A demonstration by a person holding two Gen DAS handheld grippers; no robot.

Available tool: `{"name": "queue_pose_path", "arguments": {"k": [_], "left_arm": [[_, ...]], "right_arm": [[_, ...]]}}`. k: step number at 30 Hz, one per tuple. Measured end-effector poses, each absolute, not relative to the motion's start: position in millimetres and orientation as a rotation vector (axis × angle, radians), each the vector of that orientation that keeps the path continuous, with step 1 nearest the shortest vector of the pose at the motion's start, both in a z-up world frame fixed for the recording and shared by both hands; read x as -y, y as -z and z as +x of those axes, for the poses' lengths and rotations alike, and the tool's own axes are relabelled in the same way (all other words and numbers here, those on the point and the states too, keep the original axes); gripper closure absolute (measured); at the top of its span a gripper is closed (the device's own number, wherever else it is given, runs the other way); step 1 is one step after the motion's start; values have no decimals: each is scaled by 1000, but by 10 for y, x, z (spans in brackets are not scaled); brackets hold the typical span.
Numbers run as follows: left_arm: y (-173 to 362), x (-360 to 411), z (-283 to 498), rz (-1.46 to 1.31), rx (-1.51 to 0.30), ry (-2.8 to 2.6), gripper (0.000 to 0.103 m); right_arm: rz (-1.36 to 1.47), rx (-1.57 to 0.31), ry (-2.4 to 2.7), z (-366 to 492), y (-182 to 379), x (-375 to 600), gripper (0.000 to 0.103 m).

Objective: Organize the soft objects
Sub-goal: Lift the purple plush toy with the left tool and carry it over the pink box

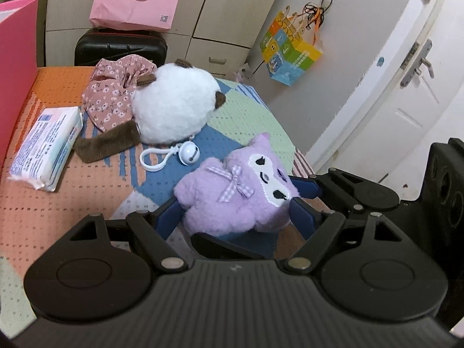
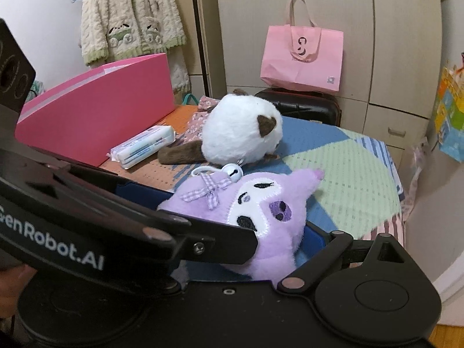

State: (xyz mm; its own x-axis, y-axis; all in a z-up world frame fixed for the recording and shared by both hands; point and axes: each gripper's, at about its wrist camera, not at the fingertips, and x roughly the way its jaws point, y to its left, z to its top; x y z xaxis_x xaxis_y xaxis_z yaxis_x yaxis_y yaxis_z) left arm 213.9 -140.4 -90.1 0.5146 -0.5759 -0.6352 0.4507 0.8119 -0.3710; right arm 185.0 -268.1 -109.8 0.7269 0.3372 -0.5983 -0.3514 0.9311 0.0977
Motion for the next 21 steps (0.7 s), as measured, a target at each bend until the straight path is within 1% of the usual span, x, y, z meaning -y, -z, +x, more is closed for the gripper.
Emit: {"name": "queue_pose_path", "arguments": {"k": [5,6,7,10,21], "left_arm": [[858,1398,1993,-134,-849,622,24],[852,1392,1966,-133,-859,628,27],[850,1387,1944,-137,-876,645,27],[834,1374,1867,-119,-916,674,27],[673,1212,1555,-94,-882,693,28]], "right_arm": [[-6,-648,-360,1680,1097,2627,6],[-3,-648,-356,1643,1092,2617,6],[-2,-647,-354,1603,1087,2603,8],[-11,-670,-326,1467,1062,2522,8],[-14,-617,-292,1121,911,2335,8]]}}
